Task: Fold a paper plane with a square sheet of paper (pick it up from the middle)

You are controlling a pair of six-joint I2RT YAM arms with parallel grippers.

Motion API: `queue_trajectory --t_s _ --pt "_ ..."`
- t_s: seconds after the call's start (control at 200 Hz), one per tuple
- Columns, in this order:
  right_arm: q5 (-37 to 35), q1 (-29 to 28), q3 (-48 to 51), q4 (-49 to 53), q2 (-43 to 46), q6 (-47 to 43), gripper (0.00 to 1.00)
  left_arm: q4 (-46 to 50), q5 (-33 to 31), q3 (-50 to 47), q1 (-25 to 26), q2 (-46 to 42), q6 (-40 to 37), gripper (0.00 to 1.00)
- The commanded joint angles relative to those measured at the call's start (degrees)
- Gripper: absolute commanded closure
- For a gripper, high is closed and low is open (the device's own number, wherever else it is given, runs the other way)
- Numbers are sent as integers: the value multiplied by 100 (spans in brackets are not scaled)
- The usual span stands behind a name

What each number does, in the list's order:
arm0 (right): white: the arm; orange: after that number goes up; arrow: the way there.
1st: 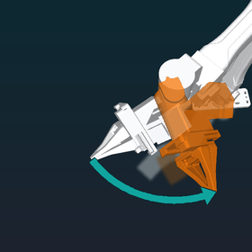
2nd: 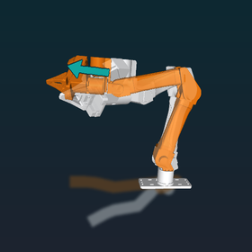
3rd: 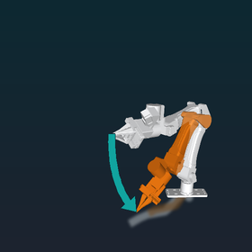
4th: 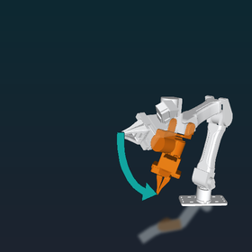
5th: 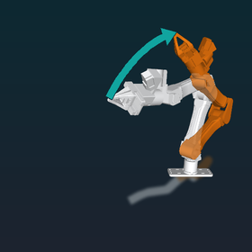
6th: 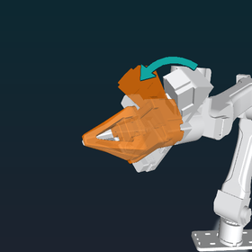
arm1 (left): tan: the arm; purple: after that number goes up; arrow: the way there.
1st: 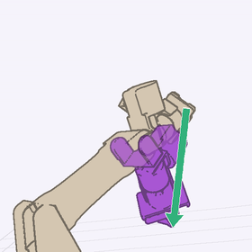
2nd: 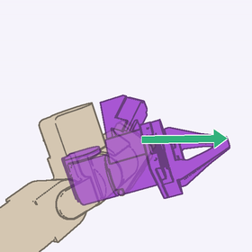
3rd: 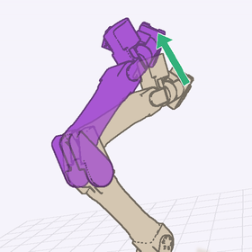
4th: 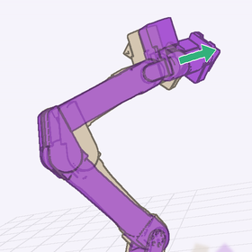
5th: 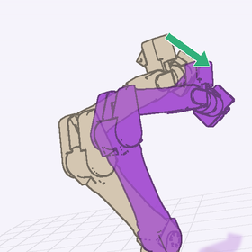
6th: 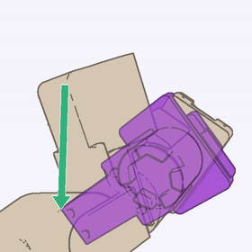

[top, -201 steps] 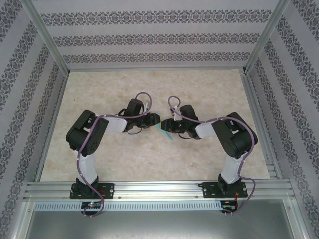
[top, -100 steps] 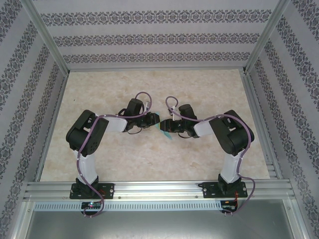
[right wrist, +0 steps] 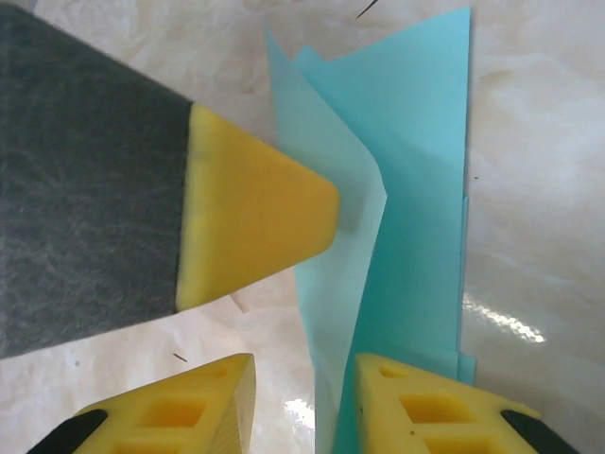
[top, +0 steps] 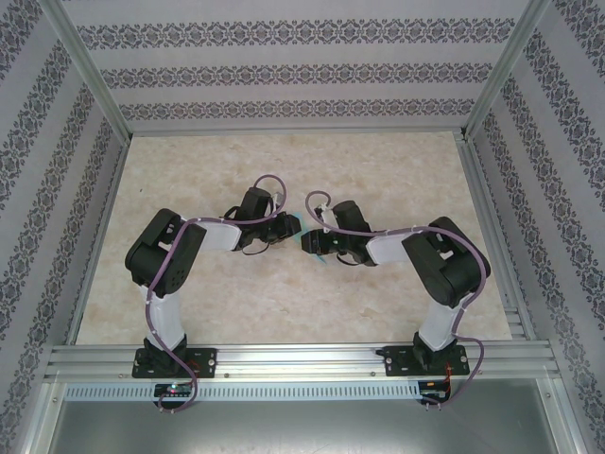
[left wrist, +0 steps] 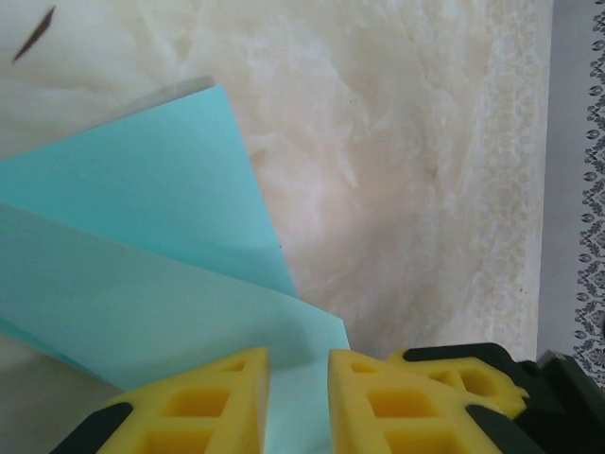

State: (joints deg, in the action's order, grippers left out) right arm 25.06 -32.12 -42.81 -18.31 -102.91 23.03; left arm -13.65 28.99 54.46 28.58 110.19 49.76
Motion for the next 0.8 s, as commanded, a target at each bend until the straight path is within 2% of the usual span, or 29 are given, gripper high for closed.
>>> queue_trajectory --t_s 0.0,0.3,0.794 --pt "-681 -149 89 175 193 -533 67 156 -181 157 12 107 122 76" --pt "-1281 -486 29 241 119 -1132 71 132 -128 193 4 108 161 77" --pt "-1522 -525 -42 -136 -167 -1527 79 222 -67 303 -2 150 160 78"
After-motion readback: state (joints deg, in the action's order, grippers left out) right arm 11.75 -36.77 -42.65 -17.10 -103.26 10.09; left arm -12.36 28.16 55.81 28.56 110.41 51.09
